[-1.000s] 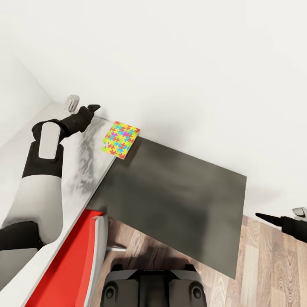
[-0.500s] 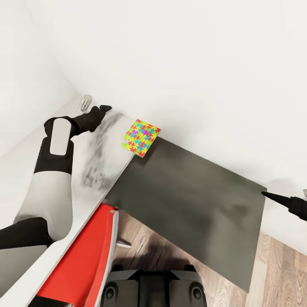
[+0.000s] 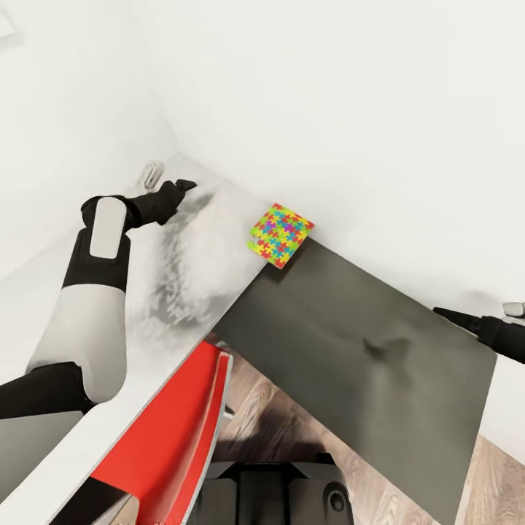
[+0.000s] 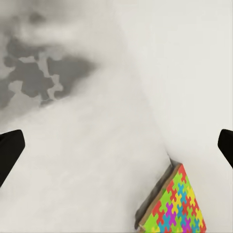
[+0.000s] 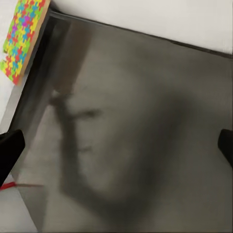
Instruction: Put all the toys in the child's room - the three board games (two on the bed and one on the table), the two jigsaw puzzles on the table, and the tennis ball on the table - inside the toy box on the table in the child's room.
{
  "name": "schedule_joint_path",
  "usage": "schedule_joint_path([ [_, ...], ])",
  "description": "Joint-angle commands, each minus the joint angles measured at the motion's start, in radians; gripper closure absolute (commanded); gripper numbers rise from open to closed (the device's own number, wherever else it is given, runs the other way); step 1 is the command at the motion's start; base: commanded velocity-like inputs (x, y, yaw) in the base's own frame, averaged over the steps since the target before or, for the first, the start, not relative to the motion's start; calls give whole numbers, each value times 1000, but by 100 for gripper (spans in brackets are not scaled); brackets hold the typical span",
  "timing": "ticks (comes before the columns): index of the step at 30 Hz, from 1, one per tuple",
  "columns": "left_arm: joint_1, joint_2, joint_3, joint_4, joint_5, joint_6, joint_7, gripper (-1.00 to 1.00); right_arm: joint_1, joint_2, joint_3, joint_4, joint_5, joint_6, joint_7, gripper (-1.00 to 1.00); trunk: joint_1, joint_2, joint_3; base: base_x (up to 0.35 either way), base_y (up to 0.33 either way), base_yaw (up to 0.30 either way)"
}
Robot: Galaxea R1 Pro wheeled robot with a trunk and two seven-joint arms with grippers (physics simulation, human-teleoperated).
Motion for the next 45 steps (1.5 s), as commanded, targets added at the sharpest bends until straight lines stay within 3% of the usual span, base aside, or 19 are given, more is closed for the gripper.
schedule_joint_path([
  [1, -8, -2, 3, 9, 10, 5, 9, -100, -5, 1, 1, 0, 4, 5, 7, -100, 1, -2, -1, 0, 0, 210],
  [8, -70, -4, 5, 66, 9, 5, 10, -100, -18, 5, 6, 3, 1, 5, 8, -100, 1, -2, -1, 0, 0, 122],
  [11, -145, -13, 6, 133, 3, 7, 11, -100, -27, 17, 8, 11, -2, 5, 8, -100, 1, -2, -1, 0, 0, 56],
  [14, -173, -17, 8, 158, -1, 7, 11, -100, -32, 25, 8, 15, -2, 5, 8, -100, 1, -2, -1, 0, 0, 38],
  [19, -289, -47, 35, 254, -31, 16, 9, -100, -72, 63, 9, 40, -3, 5, 7, -100, 1, -2, -1, 0, 0, 21],
  [26, -385, -90, 78, 327, -78, 34, 8, -100, -132, 97, 9, 110, -3, 5, 0, -100, 1, -2, -1, 0, 0, 9],
  [28, -418, -105, 92, 350, -98, 42, 8, -100, -168, 119, 10, 155, -3, 5, -13, -100, 1, -2, -1, 0, 0, 4],
  [31, -431, -111, 97, 359, -106, 47, 8, -100, -186, 132, 10, 173, -3, 5, -20, -100, 1, -2, -1, 0, 0, 3],
  [33, -449, -118, 104, 372, -118, 59, 8, -100, -214, 160, 10, 199, -1, 5, -31, -100, 1, -2, -1, 0, 0, 2],
  [38, -466, -126, 109, 382, -128, 75, 7, -100, -239, 194, 11, 222, 1, 5, -39, -100, 1, -2, -1, 0, 0, 1],
  [45, -481, -131, 110, 385, -133, 119, 6, -100, -262, 221, 14, 233, -1, 2, -41, -100, 1, -2, -1, 0, 0, 0],
])
